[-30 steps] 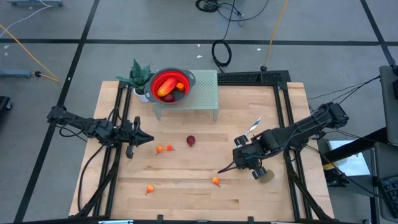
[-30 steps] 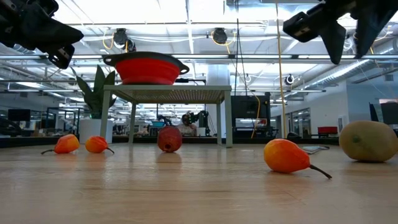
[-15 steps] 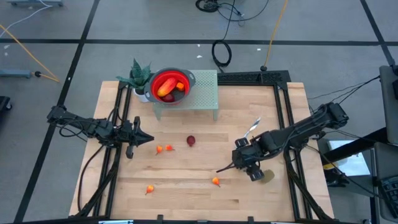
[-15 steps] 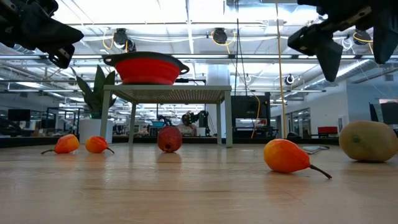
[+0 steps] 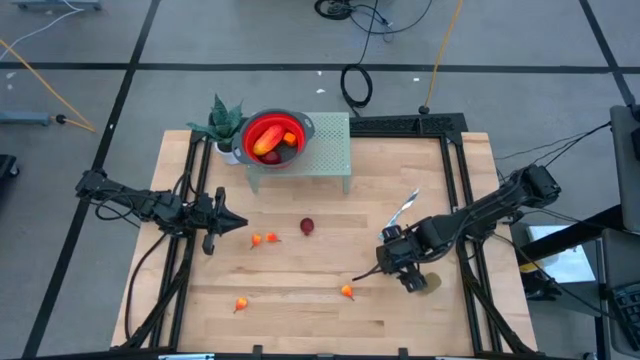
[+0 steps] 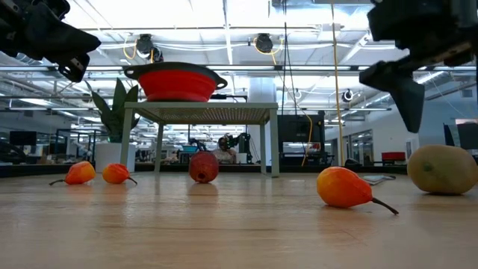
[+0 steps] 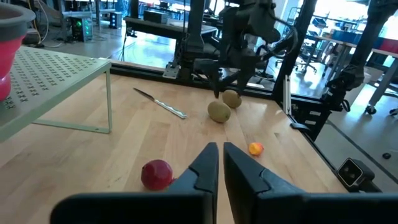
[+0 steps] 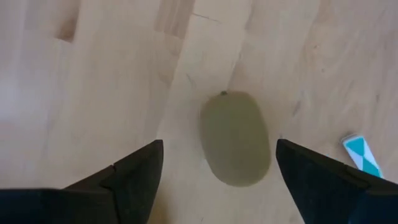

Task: Pick & Place Fruit
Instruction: Put the kiwi into the red strainer bowl on the shelf

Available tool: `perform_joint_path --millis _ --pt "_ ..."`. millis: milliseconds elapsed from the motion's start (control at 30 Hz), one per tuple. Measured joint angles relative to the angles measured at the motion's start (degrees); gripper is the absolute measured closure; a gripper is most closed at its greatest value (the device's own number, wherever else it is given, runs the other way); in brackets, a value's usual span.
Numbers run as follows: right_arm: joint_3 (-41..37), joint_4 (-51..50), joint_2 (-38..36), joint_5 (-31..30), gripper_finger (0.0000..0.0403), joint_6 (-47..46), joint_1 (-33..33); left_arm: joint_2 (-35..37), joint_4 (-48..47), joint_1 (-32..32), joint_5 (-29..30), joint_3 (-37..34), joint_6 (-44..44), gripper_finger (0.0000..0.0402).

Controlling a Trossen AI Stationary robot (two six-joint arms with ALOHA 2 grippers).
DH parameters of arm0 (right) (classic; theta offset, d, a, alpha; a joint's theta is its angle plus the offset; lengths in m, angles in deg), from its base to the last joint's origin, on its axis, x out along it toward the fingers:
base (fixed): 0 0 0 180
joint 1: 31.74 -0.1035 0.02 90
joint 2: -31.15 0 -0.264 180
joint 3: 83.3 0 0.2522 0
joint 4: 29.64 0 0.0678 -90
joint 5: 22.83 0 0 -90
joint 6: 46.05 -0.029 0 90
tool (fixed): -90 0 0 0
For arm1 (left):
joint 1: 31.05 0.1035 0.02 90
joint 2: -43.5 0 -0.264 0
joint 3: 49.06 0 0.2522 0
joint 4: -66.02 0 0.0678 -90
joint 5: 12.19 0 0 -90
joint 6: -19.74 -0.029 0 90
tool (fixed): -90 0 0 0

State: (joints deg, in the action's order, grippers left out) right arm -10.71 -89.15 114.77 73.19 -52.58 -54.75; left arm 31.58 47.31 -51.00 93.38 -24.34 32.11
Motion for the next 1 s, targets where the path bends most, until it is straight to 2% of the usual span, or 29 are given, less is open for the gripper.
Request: perform_joint_path --millis 433,733,1000 --pt "-6.29 7.40 0.00 -1.97 0.0098 -0.28 0.02 0.02 0.01 0.00 0.02 0.02 0.80 0.0400" --pt "-10.56 11.65 0.00 -1.74 0.0099 0.34 0.02 0.02 0.07 -0.02 1.03 0.02 1.44 0.0377" --pt "-13.51 16.20 0.00 -1.97 0.0102 2.87 0.02 0.01 0.15 0.00 1.14 0.02 1.74 0.0389"
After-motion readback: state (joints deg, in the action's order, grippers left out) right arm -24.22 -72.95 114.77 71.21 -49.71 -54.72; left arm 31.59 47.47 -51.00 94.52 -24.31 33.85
